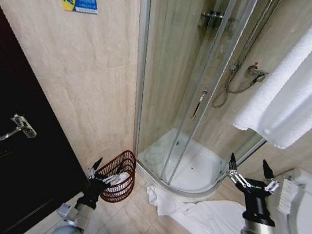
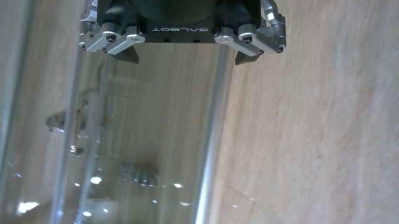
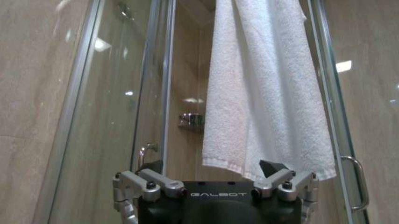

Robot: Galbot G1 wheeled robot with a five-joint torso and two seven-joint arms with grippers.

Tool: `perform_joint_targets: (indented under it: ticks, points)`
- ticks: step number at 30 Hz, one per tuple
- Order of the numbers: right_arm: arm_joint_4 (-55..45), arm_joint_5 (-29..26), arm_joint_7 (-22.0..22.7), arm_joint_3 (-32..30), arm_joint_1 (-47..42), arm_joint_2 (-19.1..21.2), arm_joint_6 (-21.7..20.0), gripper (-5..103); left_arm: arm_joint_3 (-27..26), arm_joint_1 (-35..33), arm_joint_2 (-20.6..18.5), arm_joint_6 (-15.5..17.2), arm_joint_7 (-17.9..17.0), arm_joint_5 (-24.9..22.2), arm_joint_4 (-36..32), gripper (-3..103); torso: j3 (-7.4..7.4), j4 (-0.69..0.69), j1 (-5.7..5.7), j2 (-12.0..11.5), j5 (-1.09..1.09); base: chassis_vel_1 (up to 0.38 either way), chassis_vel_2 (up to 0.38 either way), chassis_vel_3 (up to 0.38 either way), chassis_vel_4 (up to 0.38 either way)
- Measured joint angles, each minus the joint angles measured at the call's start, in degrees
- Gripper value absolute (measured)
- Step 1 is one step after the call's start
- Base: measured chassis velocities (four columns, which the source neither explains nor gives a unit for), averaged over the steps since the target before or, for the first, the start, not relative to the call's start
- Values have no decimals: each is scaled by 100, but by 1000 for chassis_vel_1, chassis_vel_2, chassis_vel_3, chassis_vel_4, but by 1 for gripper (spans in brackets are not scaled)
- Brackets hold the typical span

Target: Discard the used towel into the hamper.

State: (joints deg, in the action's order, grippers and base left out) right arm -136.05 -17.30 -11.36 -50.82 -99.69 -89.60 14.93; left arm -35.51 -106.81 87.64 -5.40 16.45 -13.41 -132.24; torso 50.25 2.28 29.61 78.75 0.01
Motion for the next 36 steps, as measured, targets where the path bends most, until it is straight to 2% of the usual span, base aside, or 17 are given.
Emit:
perform_joint_targets:
  ticks: [3,8,12,17,36]
  points:
    - [32,2,0,12,42,7,-41,100,-79,-20,-312,215,0,5,-221,100,0,0,0,0,-2,0,0,0,0]
    - [44,0,-5,19,74,20,-67,100,-62,-140,-579,308,-259,24,-420,100,0,0,0,0,-2,0,0,0,0]
    - [42,-4,-7,26,108,31,-99,100,167,-241,-573,321,-435,161,-517,100,0,0,0,0,-2,0,0,0,0]
    - [3,-6,-5,15,135,45,-140,100,359,-321,-538,277,-407,332,-580,100,0,0,0,0,-2,0,0,0,0]
    - [-24,-8,-6,-6,126,50,-151,100,379,-334,-530,289,-343,419,-608,100,0,1,0,2,-1,0,0,0,0]
